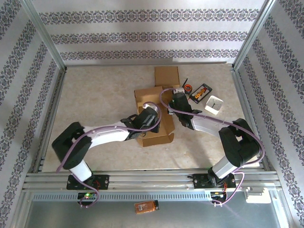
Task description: Fold the paper box
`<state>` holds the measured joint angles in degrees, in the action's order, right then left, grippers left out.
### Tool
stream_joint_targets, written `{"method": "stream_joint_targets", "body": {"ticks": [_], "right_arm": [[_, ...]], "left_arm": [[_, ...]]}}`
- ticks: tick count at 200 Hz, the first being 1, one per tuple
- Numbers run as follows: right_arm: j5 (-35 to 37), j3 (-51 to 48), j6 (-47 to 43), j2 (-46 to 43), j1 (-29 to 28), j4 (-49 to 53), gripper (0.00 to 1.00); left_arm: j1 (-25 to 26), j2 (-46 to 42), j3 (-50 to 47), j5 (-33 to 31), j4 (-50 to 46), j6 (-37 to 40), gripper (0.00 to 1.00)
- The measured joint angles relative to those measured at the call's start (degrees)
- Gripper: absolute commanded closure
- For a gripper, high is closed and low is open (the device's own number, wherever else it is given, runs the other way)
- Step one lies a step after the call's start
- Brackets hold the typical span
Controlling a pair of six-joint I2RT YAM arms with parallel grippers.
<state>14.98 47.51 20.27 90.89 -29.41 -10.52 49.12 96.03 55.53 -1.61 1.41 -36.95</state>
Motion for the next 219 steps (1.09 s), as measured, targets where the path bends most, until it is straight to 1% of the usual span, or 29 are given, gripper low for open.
{"method": "stream_joint_targets", "body": {"ticks": [37, 61, 77, 124, 148, 219], "right_arm": [[1.07, -0.04, 2.05, 0.00, 0.00, 1.25, 1.00], [1.09, -0.04, 3.06, 0.00, -0.02, 1.60, 1.00], [1.07, -0.04, 3.85, -0.02, -0.02, 1.90, 1.00], [1.05, 0.00, 5.01, -1.18, 0.00, 3.67, 1.00], [1.07, 0.96, 5.53, -1.20, 0.00, 7.06, 1.00], [0.55, 5.62, 10.12, -1.29, 0.00, 16.68, 1.00]], "left_arm": [[-0.11, 5.70, 3.98, 4.87, 2.58, -0.63, 1.00], [-0.85, 8.15, 4.28, 9.77, 7.63, -2.29, 1.00], [-1.73, 9.90, 4.28, 11.61, 9.77, -3.02, 1.00], [-3.78, 16.98, 8.22, 17.55, 10.67, -2.73, 1.00], [-4.39, 18.80, 8.52, 18.34, 10.60, -2.54, 1.00], [-5.35, 20.06, 9.22, 20.28, 10.64, -2.49, 1.00]]}}
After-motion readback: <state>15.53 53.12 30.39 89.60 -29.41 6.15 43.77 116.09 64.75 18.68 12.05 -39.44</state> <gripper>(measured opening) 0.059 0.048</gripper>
